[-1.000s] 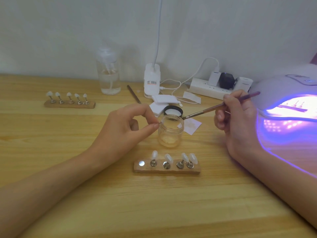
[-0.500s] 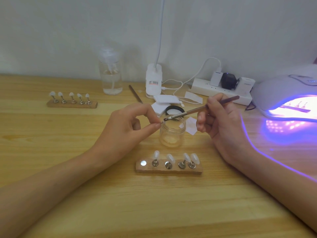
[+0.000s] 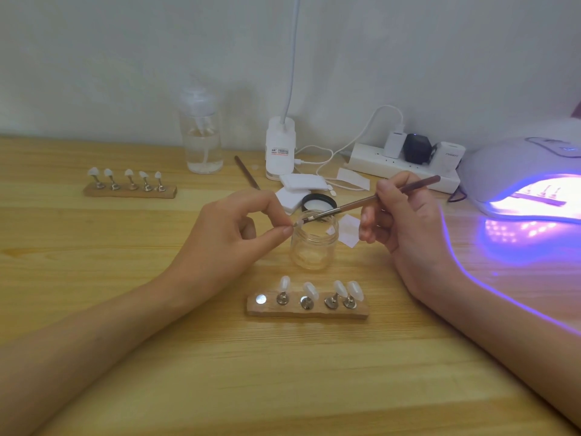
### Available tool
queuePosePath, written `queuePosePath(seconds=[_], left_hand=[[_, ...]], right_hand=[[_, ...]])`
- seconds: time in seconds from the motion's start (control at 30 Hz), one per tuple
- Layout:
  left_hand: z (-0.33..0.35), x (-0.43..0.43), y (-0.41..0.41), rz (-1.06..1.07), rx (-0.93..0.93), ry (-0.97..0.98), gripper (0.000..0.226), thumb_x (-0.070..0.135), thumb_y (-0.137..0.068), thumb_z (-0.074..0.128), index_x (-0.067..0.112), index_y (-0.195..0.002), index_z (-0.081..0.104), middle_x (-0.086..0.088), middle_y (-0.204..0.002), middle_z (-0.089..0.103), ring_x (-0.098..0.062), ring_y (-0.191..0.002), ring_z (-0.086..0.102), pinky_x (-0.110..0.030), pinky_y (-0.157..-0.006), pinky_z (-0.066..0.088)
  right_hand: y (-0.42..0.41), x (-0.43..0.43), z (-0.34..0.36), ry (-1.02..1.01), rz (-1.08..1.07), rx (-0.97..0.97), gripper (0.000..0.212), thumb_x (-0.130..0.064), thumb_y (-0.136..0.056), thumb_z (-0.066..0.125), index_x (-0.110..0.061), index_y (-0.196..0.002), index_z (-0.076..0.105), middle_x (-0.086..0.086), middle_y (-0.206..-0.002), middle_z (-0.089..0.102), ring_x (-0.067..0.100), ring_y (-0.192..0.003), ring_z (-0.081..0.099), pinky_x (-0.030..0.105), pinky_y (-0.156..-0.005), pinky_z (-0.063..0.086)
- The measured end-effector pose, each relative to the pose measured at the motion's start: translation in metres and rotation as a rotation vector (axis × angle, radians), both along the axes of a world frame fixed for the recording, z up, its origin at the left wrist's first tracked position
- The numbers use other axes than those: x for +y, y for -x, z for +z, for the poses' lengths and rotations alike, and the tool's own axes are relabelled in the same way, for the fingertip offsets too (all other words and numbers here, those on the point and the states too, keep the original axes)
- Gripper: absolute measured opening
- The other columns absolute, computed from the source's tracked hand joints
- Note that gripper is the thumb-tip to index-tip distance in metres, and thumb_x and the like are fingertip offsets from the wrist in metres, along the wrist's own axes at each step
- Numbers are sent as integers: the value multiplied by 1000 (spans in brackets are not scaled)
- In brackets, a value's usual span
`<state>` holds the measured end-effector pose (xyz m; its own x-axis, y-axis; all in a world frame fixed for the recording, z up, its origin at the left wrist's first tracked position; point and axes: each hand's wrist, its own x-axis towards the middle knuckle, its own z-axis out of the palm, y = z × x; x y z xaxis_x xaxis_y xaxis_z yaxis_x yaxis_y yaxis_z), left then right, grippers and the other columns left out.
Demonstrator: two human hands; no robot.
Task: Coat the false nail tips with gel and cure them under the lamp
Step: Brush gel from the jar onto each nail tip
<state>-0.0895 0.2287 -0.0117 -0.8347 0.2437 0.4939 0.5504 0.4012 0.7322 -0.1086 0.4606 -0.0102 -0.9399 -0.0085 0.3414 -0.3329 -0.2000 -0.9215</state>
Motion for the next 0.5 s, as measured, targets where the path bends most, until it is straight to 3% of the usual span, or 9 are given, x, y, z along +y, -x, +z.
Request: queuePosePath(seconds=[0.5], left_hand=[[1, 2, -3, 13, -65, -28, 12, 9, -85, 74, 13, -77, 66, 26, -46, 48, -3, -40, 34, -8, -47, 27]], right_hand=[[-2, -2, 1, 15, 51, 52, 17, -24, -98, 51, -19, -83, 47, 4, -59, 61, 20, -48, 59, 26, -48, 49]])
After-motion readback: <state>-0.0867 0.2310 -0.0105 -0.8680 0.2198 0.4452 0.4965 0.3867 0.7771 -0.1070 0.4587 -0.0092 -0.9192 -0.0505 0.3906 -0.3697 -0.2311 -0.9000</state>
